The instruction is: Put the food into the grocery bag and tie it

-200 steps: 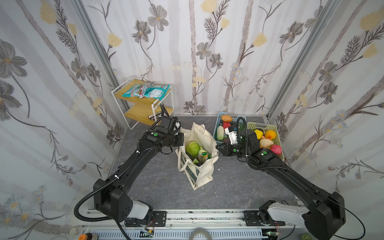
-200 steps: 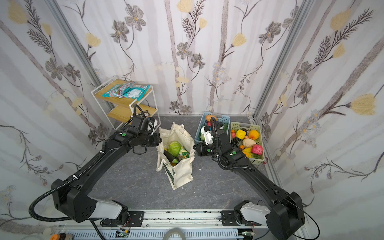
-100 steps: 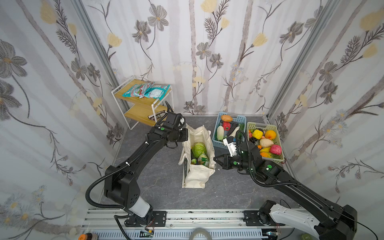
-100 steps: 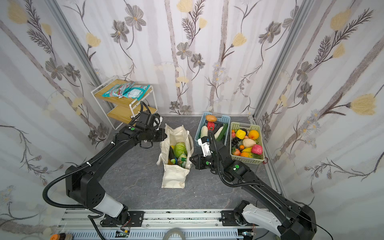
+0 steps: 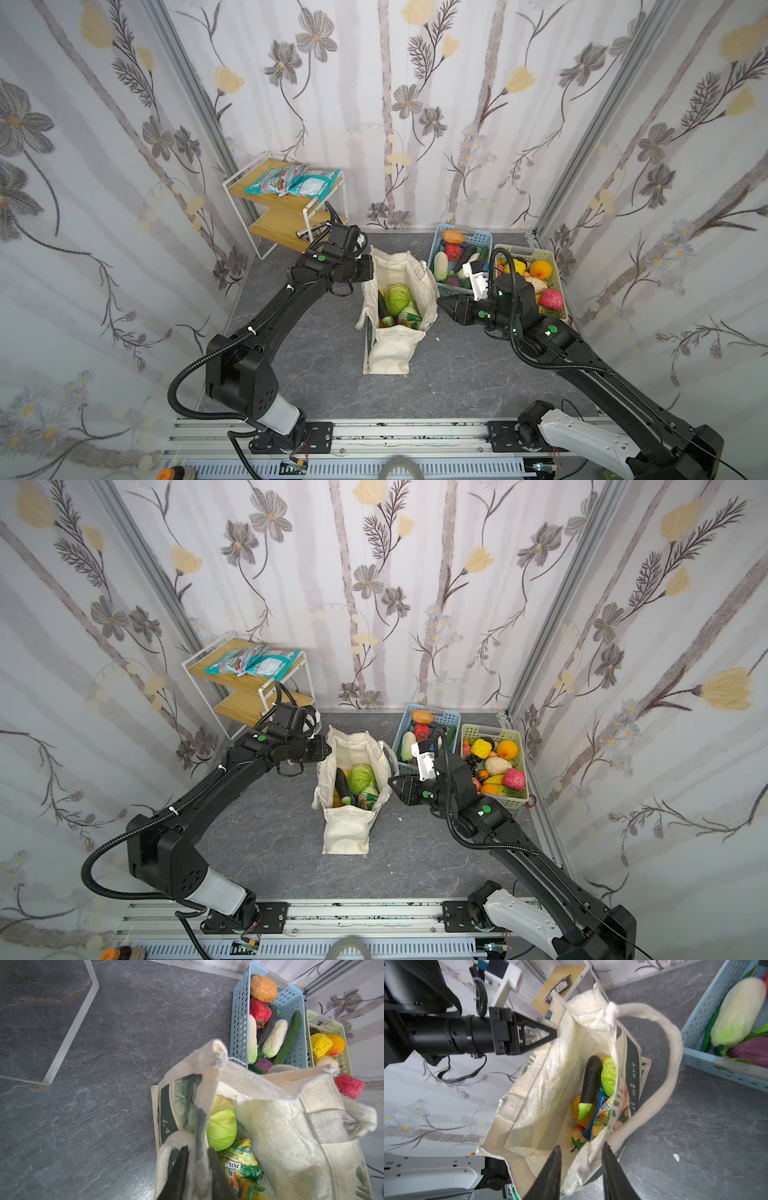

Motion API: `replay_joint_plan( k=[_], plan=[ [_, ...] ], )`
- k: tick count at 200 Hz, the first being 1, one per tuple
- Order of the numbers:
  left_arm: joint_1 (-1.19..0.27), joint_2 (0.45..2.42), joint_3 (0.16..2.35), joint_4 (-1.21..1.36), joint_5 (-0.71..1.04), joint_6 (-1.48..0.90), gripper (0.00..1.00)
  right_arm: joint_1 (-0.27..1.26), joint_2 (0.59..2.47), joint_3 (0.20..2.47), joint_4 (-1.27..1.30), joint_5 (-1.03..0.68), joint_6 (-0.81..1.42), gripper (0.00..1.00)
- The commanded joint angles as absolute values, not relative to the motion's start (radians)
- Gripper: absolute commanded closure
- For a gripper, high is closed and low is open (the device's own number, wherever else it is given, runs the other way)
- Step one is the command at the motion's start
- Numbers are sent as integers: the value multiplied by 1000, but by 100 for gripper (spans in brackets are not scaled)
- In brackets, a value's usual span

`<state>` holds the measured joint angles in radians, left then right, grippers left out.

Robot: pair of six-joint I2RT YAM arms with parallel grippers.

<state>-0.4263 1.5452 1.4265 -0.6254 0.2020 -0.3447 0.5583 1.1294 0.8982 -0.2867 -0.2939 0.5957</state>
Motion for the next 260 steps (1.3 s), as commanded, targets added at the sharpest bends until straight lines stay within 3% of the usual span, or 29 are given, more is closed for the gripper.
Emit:
replay_joint_plan(
  k=[1,22,46,103,157,231,260],
  plan=[
    [-423,1524,1420,-620,192,-353,67,488,1125,893,-292,-273,553,65],
    [-422,1496,1419,-627,185,-354,48,429,1148,888,-284,-271,527,62],
    [-413,1466,1417,-642,187,-356,35,383,1196,875,-253,-285,517,62],
    [-313,1373,1334,-664,178,-417,18,364,1341,885,-172,-356,516,60],
    [-207,1285,1128,-563,298,-532,21,367,1416,905,-127,-392,526,57],
    [-211,1324,936,-324,494,-619,29,367,1454,925,-127,-397,520,55],
    [-246,1371,910,-276,493,-641,30,367,1467,933,-126,-402,520,55]
  ],
)
